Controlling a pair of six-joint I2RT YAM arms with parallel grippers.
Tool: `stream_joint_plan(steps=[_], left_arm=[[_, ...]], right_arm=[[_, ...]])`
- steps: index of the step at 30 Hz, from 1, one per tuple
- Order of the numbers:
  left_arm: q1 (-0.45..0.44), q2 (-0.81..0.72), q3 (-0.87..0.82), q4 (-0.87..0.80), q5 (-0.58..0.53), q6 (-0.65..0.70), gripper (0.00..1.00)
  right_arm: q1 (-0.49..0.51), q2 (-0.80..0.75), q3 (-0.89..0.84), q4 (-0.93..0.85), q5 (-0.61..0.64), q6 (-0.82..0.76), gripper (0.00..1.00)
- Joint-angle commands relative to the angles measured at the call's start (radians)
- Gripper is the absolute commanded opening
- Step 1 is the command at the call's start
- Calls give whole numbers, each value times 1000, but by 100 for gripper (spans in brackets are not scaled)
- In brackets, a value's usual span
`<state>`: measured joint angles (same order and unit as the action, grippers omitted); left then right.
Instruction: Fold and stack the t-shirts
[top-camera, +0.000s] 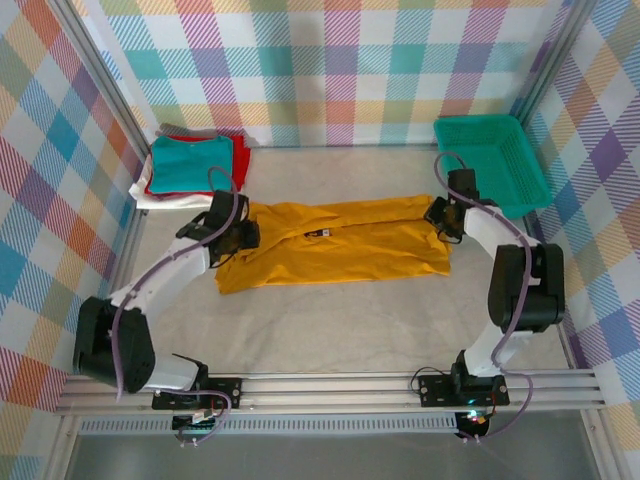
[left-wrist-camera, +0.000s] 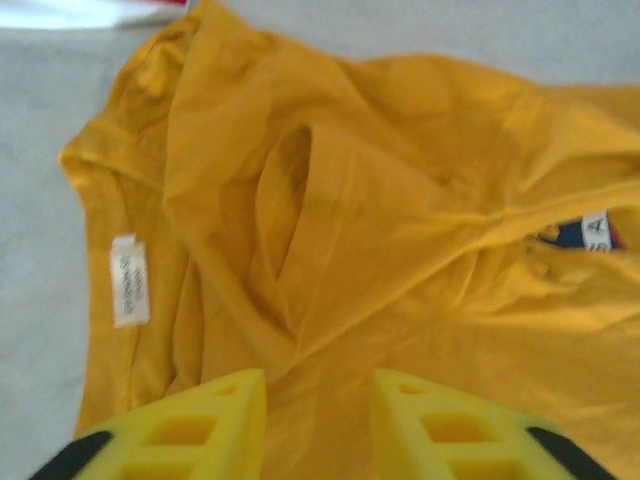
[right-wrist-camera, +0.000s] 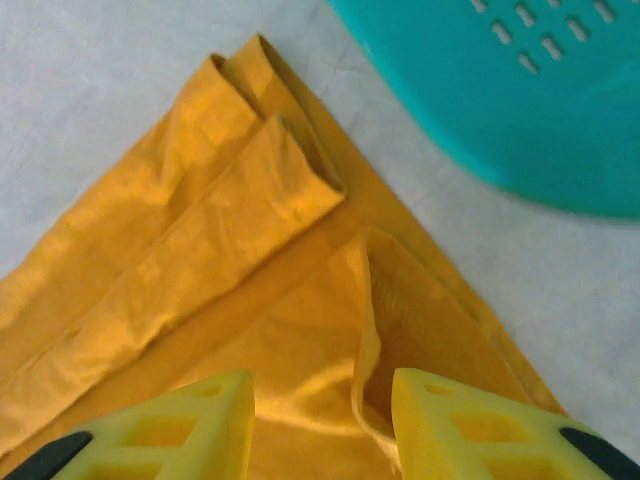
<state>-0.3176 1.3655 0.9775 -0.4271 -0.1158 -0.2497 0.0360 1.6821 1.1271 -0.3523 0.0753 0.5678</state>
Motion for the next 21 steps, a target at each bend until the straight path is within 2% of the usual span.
stream_joint_plan(steps=[1,5,8,12,15,19,21], left_arm=[[6,-12,2,2,14,-11,37],[9,181,198,-66,82,75,44],[13,336,339,-111,71,109,46],[28,478,440,-107,66,98,50],[29,562,479,-118,35,76,48],[32,598,462,-88,-11,50,48],[35,605,450,-60,-25,43,42]], right_arm=[[20,-56,11,12,-75,-21,43],[93,-51,45,37,-115,-37,44],[156,-34,70,47,-126,-52,45],[197,-38,60,63,-153,-44,46],[203,-55,42,64,-158,-39,47],[203,-67,28,56,-148,-52,47],[203,-65,28,49,-143,-59,48]])
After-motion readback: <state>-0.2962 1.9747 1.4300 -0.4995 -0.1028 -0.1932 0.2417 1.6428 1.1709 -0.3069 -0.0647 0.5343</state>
